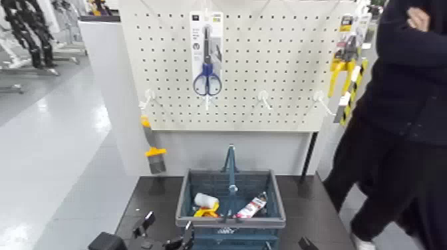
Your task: Put the blue scissors into the crate.
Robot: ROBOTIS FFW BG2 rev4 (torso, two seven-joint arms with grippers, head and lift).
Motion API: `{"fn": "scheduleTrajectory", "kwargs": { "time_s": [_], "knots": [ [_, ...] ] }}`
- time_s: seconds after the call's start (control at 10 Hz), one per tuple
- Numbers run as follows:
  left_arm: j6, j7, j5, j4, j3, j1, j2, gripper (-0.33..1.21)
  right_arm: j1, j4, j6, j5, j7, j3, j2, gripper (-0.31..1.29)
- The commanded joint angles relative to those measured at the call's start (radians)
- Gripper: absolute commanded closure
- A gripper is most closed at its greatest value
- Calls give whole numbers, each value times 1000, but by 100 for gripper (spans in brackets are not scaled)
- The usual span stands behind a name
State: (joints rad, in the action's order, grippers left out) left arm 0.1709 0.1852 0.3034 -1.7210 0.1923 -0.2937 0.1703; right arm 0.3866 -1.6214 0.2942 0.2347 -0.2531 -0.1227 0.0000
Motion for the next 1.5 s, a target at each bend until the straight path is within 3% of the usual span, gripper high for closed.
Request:
{"fn": "scheduleTrajectory", "kwargs": {
  "time_s": [0.1,0.6,1.0,1.5],
  "knots": [
    [12,5,28,8,-4,1,0,11,0,2,-1,0,2,0,2,16],
    [-8,20,26,9,1,25,-2,12,-2,2,-3,0,0,3,3,16],
    [-105,135,28,-6,-51,110,-3,15,-2,2,-3,0,0,2,3,16],
    [-240,326,20,15,-114,300,-12,21,-5,2,-6,0,-3,-5,3,16]
  ]
}}
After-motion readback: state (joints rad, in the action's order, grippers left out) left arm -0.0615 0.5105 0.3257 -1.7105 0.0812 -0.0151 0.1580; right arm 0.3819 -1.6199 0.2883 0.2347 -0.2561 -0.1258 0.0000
